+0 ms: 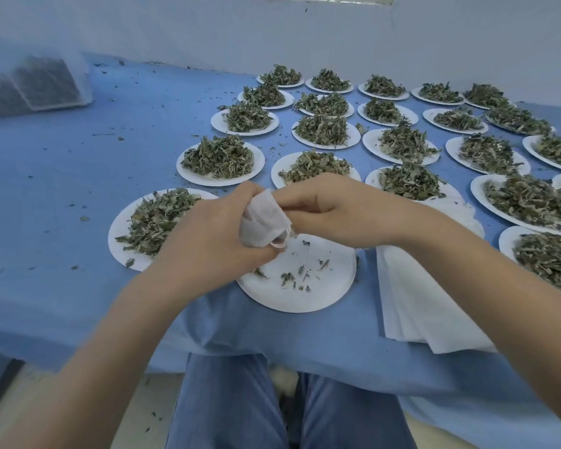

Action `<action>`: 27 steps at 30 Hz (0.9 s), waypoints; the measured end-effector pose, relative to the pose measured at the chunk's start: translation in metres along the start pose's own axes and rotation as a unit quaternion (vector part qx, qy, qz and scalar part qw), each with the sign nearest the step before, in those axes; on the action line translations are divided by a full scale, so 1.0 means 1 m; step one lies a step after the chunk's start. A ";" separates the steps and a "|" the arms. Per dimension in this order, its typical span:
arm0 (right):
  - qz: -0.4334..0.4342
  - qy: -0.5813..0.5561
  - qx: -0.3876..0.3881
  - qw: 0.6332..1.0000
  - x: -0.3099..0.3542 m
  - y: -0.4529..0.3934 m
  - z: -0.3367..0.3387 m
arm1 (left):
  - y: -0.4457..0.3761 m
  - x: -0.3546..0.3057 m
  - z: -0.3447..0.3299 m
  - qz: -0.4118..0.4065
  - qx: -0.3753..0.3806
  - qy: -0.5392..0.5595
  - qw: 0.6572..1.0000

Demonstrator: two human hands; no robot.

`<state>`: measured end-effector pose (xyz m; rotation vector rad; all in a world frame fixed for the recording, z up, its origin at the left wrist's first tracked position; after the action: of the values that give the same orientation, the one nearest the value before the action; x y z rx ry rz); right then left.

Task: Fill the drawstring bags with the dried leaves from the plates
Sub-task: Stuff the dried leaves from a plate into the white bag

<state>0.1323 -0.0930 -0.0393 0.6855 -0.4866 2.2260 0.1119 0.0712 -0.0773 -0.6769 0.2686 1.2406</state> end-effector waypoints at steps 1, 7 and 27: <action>-0.005 0.000 -0.016 1.000 -0.001 0.001 0.000 | 0.000 0.001 0.001 0.001 0.004 -0.004 1.000; -0.011 0.036 -0.168 0.985 0.003 -0.001 -0.013 | -0.002 -0.006 -0.002 0.003 0.009 0.001 1.000; -0.055 0.072 -0.163 0.983 -0.022 -0.007 -0.016 | 0.011 0.035 0.039 0.050 -0.044 -0.081 0.994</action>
<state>0.1449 -0.0923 -0.0643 0.3684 -0.7022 2.0117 0.1064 0.1234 -0.0694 -0.6406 0.1145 1.4022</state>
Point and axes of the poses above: each hand's wrist, its own y-axis away from the middle knuckle, its own z-axis out of the back of the hand, x = y × z, the point moved 1 cm from there along -y, towards the middle knuckle, and after that the axes turned 6 degrees about -x, right-handed, at the moved point
